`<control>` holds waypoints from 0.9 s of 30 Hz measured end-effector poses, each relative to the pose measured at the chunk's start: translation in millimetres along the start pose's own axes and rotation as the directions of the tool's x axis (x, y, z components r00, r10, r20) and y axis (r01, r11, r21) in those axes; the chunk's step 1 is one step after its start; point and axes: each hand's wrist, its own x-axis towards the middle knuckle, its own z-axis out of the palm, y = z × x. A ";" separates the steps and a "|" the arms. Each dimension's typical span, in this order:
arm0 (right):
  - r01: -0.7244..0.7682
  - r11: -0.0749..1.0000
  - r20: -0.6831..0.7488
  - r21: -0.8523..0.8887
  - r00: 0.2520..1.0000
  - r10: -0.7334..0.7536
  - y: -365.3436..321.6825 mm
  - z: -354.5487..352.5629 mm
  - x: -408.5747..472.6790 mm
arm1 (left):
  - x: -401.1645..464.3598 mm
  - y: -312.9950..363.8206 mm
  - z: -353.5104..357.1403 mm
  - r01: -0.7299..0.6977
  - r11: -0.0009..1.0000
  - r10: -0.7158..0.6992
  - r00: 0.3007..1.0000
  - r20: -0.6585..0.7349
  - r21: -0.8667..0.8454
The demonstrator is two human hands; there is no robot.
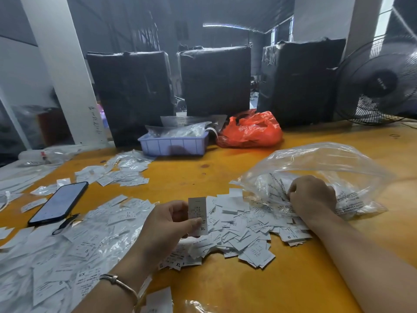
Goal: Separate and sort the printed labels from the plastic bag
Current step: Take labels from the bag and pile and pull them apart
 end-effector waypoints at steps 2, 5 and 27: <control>0.023 0.997 -0.088 0.078 0.996 -0.016 -1.4 -1.3 -1.6 | 0.3 0.3 0.4 -0.003 1.000 0.003 1.000 -0.002 -0.004; 0.082 0.976 -0.212 0.202 0.977 -0.038 -5.7 -3.4 -4.9 | -0.2 1.1 1.0 -0.001 0.999 0.001 1.000 -0.003 -0.044; -0.306 0.180 0.352 0.935 0.728 -0.588 -64.1 -17.0 -66.9 | -6.6 15.1 2.1 -0.015 0.966 0.093 0.952 0.292 -0.260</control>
